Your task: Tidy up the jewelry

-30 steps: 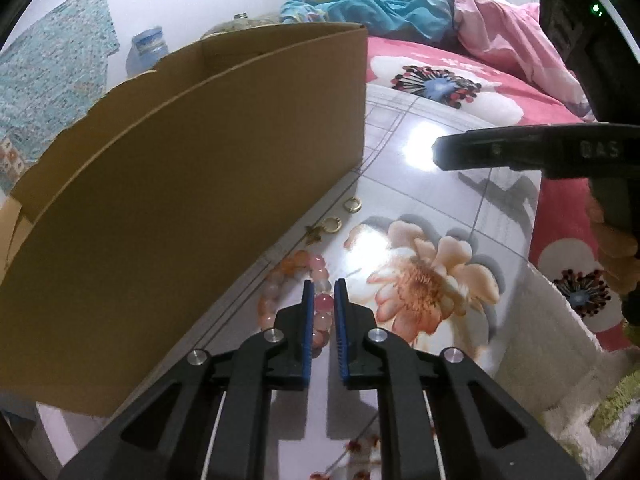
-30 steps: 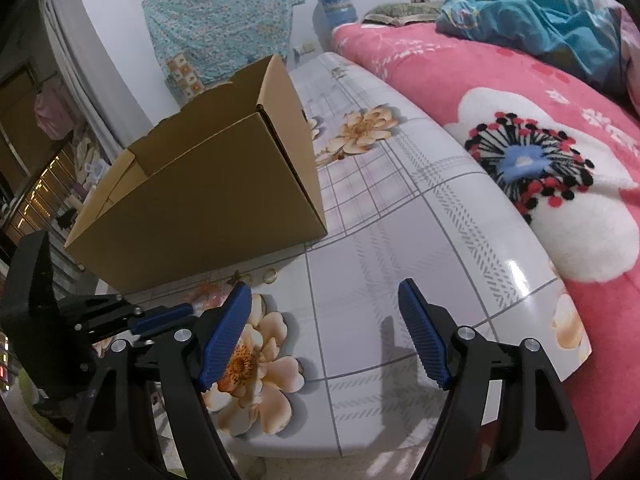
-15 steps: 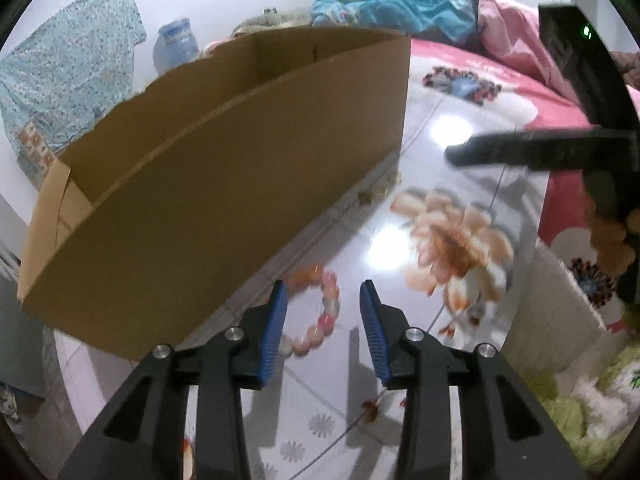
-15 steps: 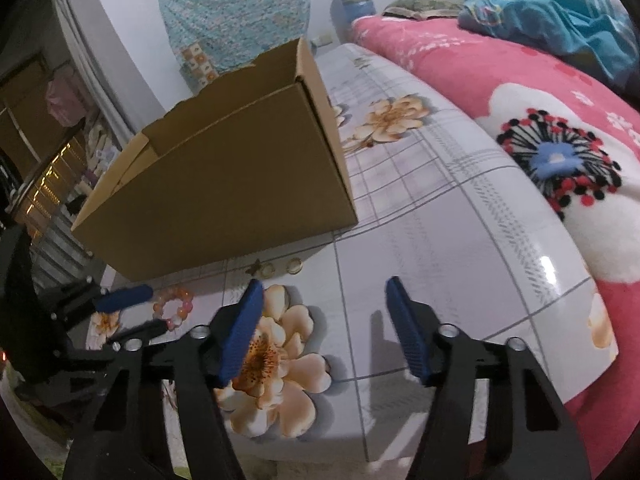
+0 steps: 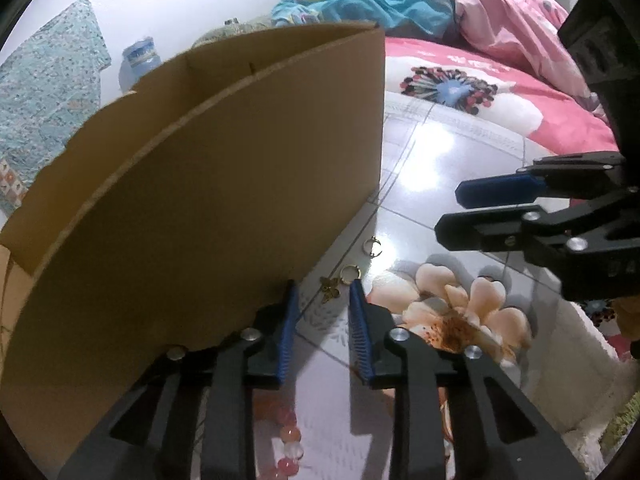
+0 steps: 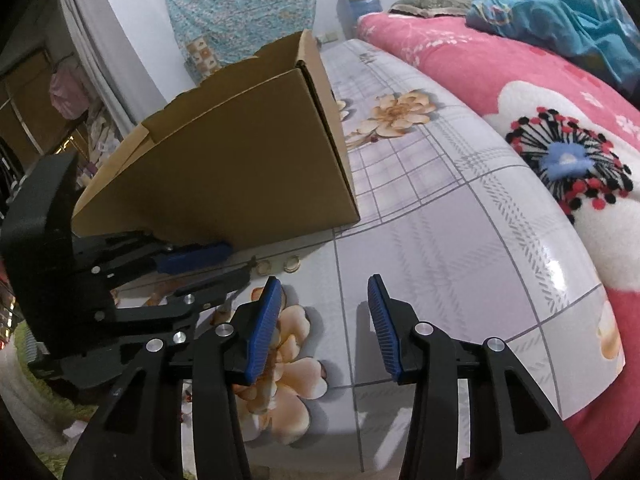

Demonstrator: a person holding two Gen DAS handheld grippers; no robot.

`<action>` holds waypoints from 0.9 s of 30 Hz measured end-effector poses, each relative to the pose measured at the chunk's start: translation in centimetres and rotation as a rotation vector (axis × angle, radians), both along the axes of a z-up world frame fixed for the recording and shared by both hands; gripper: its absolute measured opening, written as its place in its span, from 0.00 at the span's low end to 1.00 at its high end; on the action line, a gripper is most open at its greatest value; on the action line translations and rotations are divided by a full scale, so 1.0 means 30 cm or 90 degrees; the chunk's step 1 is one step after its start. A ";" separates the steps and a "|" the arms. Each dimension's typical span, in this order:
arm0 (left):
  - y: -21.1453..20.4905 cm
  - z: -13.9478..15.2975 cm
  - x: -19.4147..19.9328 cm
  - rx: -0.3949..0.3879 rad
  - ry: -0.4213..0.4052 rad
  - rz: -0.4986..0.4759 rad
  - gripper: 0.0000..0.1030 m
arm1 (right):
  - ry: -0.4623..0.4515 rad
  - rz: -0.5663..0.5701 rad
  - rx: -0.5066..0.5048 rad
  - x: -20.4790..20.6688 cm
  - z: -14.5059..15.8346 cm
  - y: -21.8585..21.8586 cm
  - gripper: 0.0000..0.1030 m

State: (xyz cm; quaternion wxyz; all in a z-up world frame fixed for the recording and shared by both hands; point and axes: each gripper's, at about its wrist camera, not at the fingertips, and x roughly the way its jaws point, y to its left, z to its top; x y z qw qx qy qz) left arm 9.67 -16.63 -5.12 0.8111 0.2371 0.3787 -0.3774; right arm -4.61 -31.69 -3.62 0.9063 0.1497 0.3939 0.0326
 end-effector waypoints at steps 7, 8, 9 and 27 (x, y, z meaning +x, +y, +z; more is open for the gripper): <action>-0.007 -0.004 0.008 -0.003 0.005 -0.005 0.09 | 0.002 0.001 0.008 0.008 -0.010 -0.010 0.41; -0.009 -0.004 0.009 -0.002 0.004 -0.007 0.09 | 0.002 0.001 0.009 0.008 -0.011 -0.012 0.41; -0.009 -0.004 0.010 -0.002 0.004 -0.007 0.09 | 0.002 0.001 0.009 0.010 -0.010 -0.011 0.41; -0.016 0.004 -0.015 -0.002 -0.006 -0.012 0.06 | -0.007 -0.003 -0.002 -0.013 -0.001 -0.022 0.40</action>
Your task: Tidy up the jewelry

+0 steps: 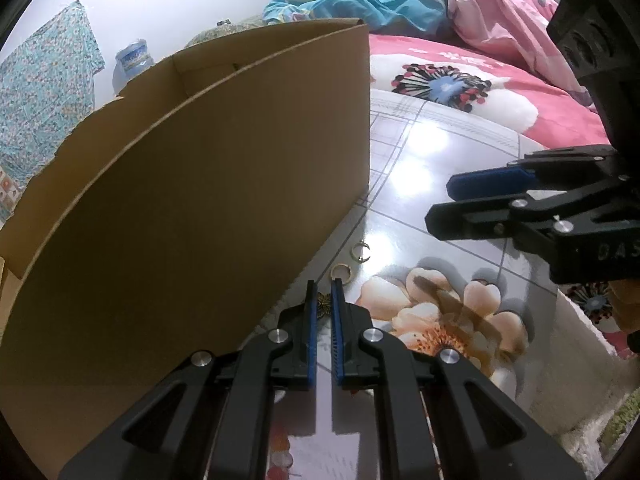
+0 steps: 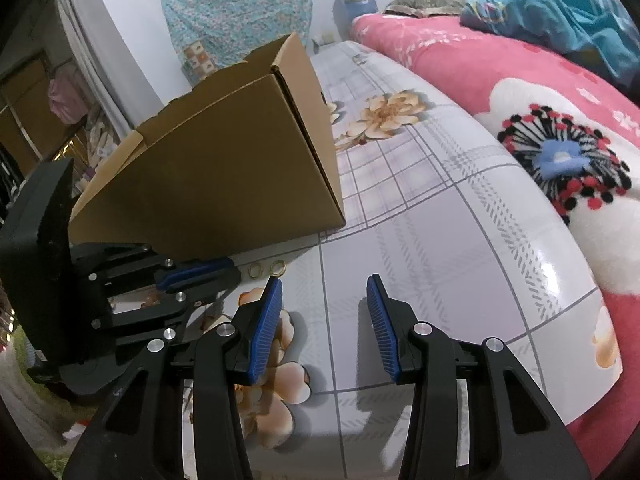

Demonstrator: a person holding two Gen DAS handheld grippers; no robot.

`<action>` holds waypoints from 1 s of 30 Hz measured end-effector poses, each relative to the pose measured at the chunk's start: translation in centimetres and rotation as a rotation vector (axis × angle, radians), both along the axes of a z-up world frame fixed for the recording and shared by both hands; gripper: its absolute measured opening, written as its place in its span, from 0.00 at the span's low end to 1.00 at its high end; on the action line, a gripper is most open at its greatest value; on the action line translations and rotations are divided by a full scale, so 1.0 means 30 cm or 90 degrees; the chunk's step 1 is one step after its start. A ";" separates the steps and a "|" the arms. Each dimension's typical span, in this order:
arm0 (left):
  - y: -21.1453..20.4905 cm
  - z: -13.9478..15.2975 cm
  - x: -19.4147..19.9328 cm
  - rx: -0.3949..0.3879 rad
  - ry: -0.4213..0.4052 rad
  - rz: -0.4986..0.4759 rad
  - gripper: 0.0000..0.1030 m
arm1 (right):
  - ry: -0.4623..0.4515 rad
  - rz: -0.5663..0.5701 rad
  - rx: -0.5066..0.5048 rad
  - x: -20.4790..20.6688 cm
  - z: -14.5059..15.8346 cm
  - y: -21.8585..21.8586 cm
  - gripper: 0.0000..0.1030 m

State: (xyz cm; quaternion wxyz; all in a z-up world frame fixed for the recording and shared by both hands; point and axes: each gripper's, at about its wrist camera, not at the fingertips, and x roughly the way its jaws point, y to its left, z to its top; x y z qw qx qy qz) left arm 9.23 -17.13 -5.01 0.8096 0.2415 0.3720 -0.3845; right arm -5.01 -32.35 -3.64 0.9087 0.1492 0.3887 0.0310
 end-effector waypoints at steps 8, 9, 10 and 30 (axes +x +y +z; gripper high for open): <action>0.058 0.027 -0.016 -0.023 0.006 0.045 0.06 | -0.009 0.047 -0.046 0.053 0.007 0.043 0.31; 0.064 0.030 -0.018 -0.026 0.007 0.050 0.06 | -0.006 0.056 -0.052 0.067 0.003 0.052 0.29; 0.072 0.034 -0.021 -0.030 0.009 0.056 0.06 | -0.005 0.063 -0.056 0.076 0.000 0.058 0.28; 0.131 0.049 -0.038 -0.057 0.024 0.075 0.06 | 0.005 0.144 -0.185 0.143 -0.031 0.192 0.10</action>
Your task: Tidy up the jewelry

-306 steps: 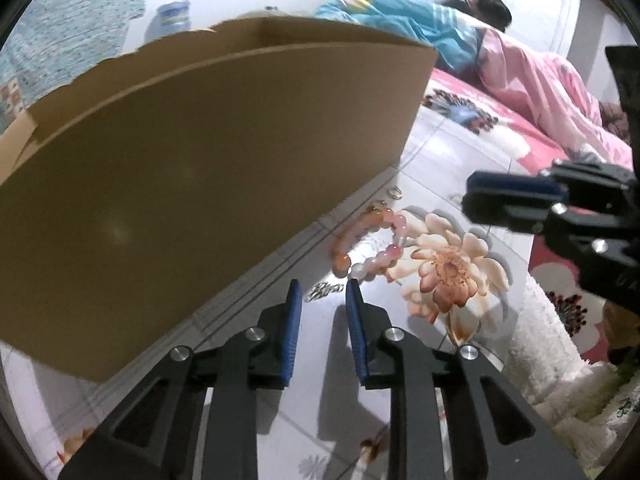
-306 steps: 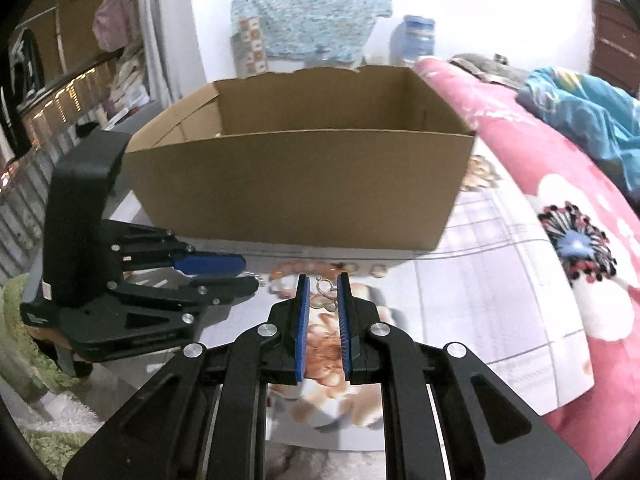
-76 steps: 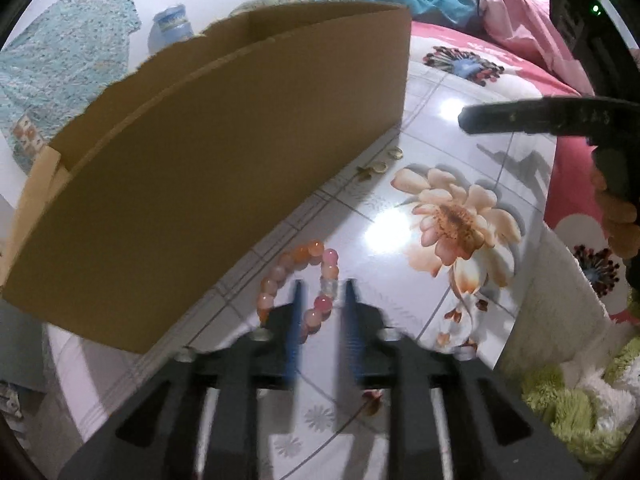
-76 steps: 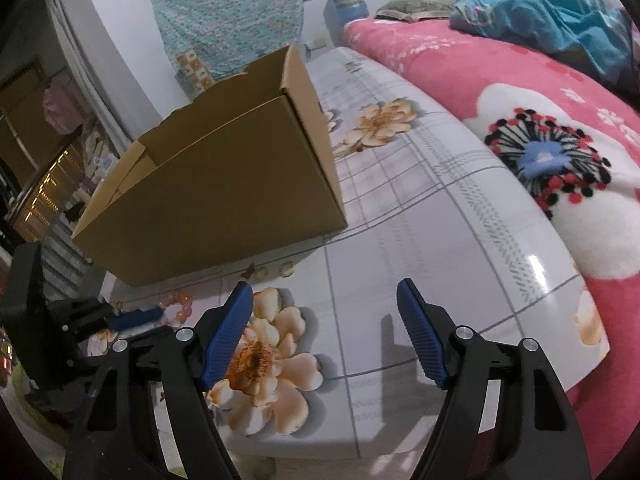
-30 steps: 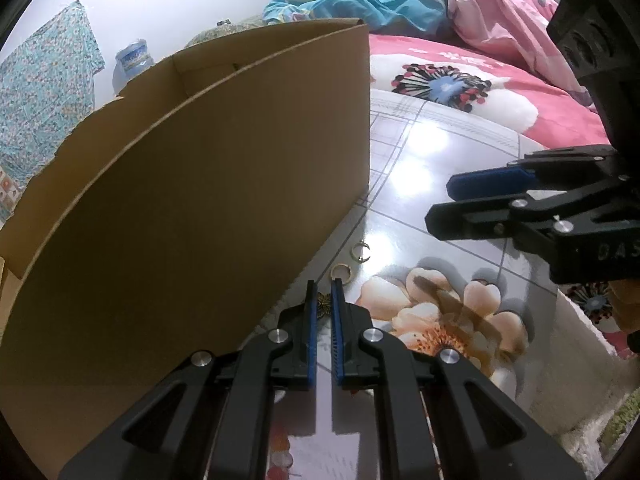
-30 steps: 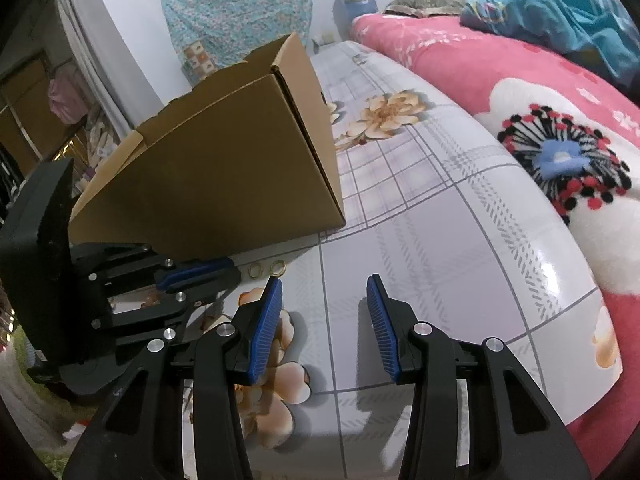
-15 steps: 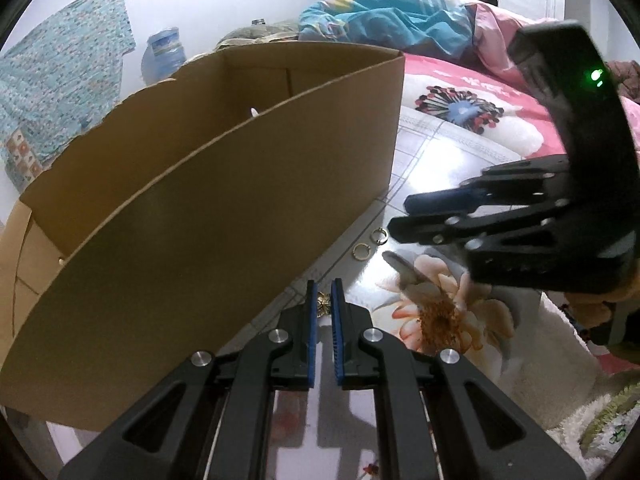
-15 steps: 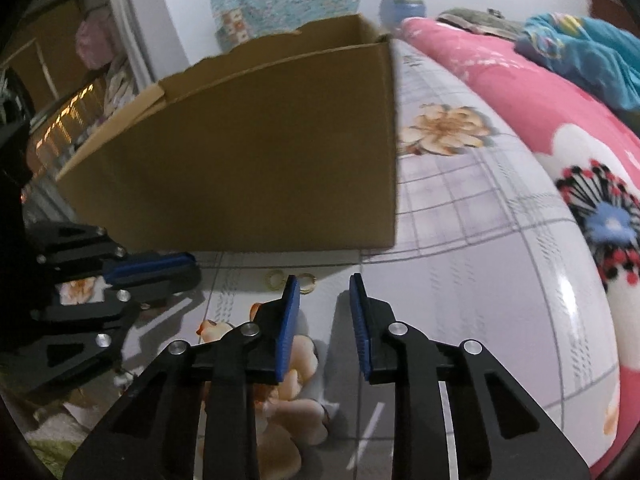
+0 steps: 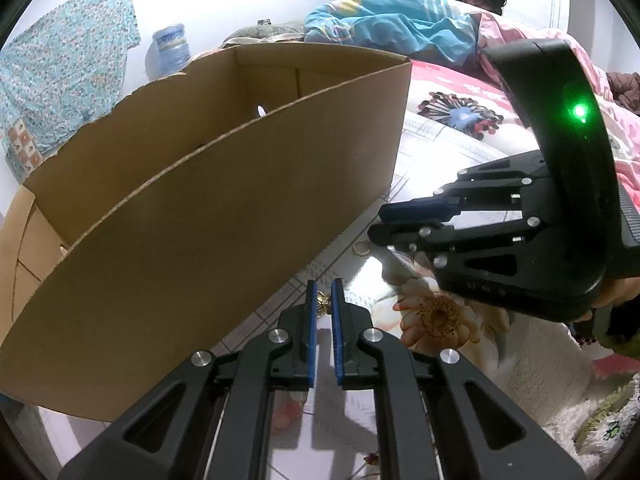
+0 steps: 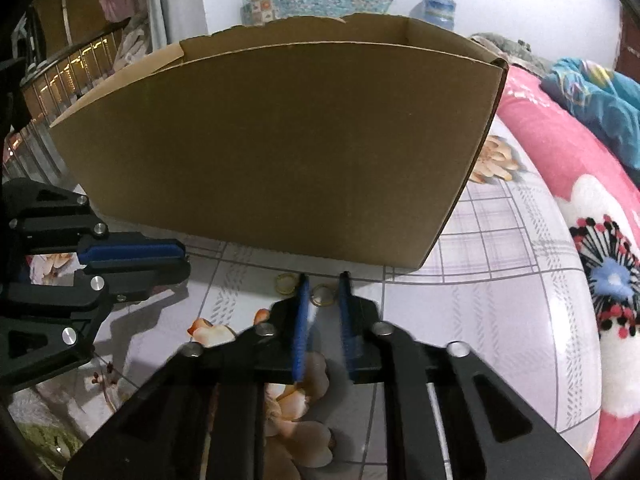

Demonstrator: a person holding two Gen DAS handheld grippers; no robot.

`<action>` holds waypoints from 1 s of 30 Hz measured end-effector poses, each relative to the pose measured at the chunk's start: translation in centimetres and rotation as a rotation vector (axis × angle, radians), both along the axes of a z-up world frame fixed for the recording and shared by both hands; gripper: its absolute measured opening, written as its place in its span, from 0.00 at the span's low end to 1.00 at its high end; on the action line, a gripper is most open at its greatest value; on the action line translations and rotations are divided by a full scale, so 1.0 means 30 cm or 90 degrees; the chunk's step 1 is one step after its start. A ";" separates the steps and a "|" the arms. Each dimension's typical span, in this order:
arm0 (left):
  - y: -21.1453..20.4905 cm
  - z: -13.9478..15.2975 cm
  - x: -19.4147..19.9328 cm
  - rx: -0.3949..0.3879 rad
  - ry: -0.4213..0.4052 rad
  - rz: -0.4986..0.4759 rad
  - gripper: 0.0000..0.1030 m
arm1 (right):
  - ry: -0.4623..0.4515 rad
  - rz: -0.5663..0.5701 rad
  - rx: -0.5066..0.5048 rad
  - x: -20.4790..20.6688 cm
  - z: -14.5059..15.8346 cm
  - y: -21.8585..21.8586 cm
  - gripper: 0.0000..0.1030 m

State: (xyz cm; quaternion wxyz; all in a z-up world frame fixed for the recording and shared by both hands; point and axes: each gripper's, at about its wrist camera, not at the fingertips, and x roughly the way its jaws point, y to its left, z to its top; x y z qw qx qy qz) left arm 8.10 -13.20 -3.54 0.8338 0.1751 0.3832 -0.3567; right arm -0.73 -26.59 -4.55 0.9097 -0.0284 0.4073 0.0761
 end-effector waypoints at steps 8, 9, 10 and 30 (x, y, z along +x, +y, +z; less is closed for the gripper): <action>0.010 0.000 -0.002 -0.002 -0.001 -0.001 0.06 | 0.003 -0.011 0.024 -0.014 0.003 -0.019 0.09; 0.010 0.001 -0.002 -0.003 -0.001 -0.002 0.06 | 0.003 -0.012 0.025 -0.022 0.003 -0.022 0.09; 0.010 0.002 -0.002 -0.004 -0.001 -0.001 0.06 | 0.003 -0.013 0.025 -0.028 0.005 -0.030 0.09; 0.042 0.042 -0.053 -0.019 -0.015 -0.007 0.06 | -0.005 -0.013 0.021 -0.013 0.025 -0.039 0.22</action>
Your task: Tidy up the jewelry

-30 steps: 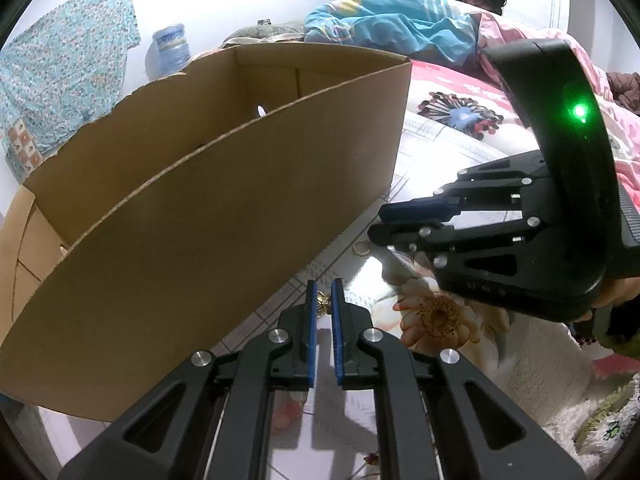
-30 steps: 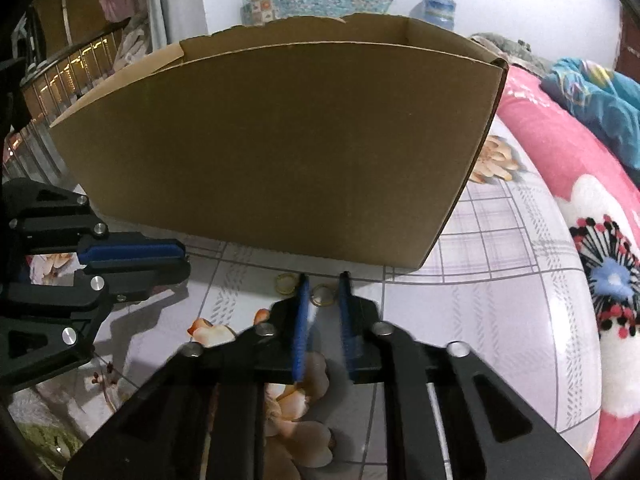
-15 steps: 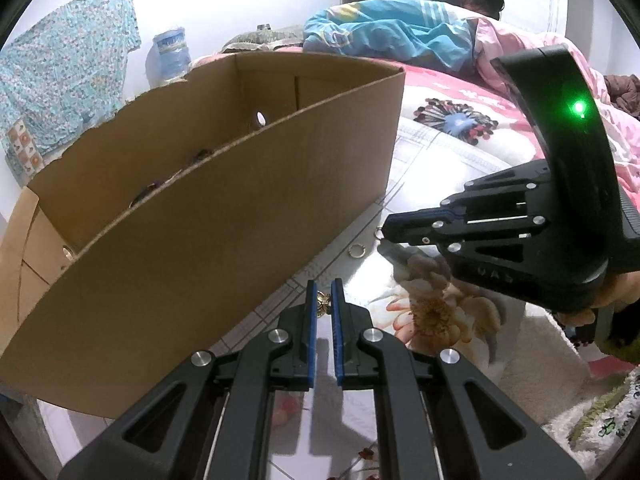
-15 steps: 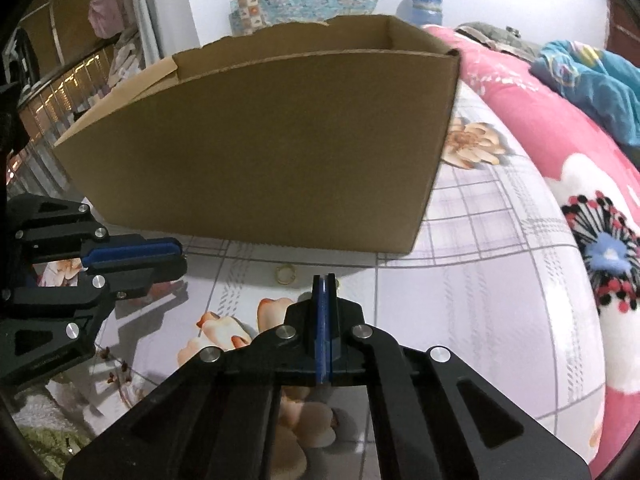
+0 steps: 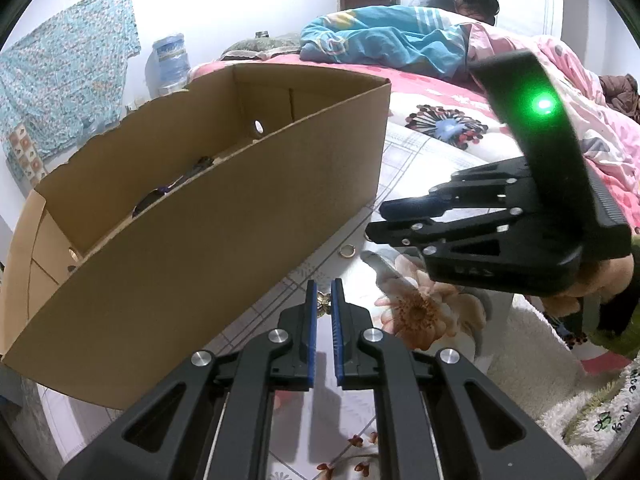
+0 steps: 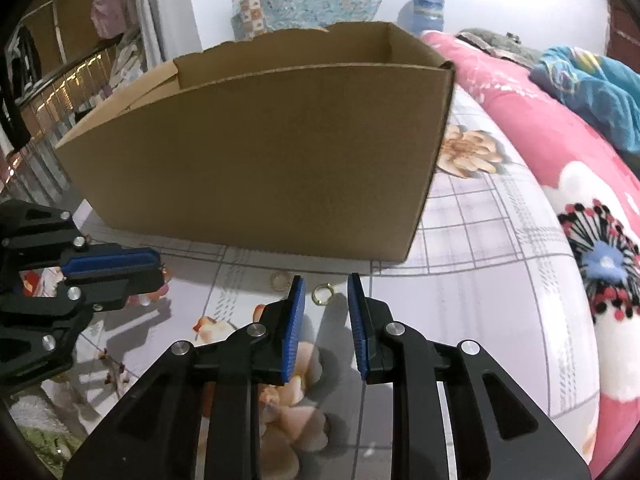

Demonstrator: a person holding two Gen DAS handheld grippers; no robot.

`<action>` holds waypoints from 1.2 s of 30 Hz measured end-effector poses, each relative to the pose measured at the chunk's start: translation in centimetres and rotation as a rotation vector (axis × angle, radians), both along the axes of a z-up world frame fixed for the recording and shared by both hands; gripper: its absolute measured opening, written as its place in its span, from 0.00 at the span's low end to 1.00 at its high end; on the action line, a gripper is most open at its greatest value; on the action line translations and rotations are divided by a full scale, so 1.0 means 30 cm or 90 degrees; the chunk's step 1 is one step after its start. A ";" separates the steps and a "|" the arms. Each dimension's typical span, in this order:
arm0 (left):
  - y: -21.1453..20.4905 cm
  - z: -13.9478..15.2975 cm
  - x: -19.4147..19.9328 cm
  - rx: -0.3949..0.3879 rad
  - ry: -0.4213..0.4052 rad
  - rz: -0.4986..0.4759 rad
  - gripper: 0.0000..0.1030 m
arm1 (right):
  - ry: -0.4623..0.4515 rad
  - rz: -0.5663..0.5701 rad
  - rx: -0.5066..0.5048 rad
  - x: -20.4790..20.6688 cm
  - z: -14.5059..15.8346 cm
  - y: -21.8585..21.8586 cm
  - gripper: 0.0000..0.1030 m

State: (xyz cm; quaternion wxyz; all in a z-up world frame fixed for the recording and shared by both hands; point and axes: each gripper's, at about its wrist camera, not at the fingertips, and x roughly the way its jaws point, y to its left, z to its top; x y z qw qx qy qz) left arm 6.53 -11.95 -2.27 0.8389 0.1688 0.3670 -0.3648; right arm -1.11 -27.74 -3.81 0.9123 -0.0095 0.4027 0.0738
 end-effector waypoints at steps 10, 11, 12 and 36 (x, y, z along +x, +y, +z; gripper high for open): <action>-0.008 -0.008 0.020 0.001 0.008 0.006 0.06 | -0.005 0.014 -0.042 0.018 -0.012 0.034 0.00; -0.008 -0.010 0.020 0.001 0.009 0.005 0.06 | 0.001 0.012 -0.039 0.022 -0.015 0.030 0.00; -0.010 -0.010 0.020 0.002 0.009 0.005 0.06 | 0.001 0.012 -0.037 0.022 -0.016 0.029 0.00; -0.015 -0.023 0.030 0.002 0.013 0.012 0.06 | 0.050 0.123 -0.023 -0.114 0.017 0.024 0.22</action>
